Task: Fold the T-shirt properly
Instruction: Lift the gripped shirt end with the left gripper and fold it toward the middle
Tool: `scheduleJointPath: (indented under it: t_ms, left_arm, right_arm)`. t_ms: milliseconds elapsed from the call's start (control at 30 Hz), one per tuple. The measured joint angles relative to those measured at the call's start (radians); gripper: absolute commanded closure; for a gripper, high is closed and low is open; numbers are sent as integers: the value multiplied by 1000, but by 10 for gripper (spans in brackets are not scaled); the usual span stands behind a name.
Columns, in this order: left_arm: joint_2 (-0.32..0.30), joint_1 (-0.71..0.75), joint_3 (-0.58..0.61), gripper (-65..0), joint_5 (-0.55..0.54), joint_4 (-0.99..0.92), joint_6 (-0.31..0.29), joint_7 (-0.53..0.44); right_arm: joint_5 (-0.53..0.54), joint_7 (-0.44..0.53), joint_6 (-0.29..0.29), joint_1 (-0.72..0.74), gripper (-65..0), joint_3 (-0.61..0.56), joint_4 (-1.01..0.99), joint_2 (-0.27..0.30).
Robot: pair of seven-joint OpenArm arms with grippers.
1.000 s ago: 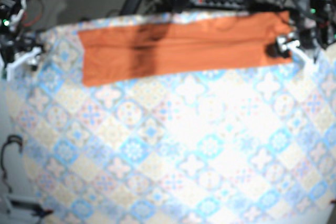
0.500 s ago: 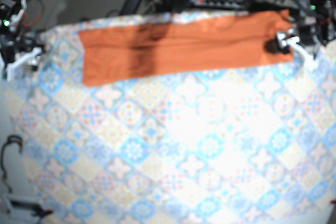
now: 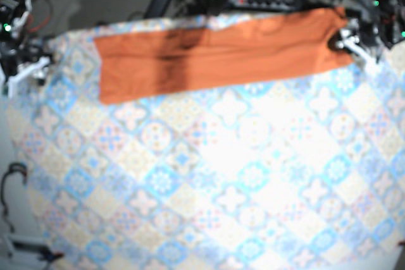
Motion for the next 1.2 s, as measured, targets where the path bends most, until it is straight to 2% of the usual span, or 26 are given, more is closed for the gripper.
scheduleJointPath:
  t_ms: [133, 500, 633, 833, 1200]
  left_arm:
    - [-1, 0, 0, 0, 1, 0, 0, 2]
    - [0, 0, 1, 0, 2, 8, 0, 3]
    - [0, 13, 17, 0, 16, 152, 6, 24]
    - [-2, -3, 117, 0, 10, 294, 1, 50]
    - [-4, -139, 410, 0, 20, 307, 5, 67]
  right_arm:
    - [0, 0, 0, -2, -465, 0, 0, 0]
    - [0, 0, 0, -2, -465, 0, 0, 0]
    - [0, 0, 0, -2, -465, 0, 0, -1]
    - [0, 0, 0, -2, -465, 0, 0, -19]
    - [0, -5, 0, -8, -465, 0, 0, -21]
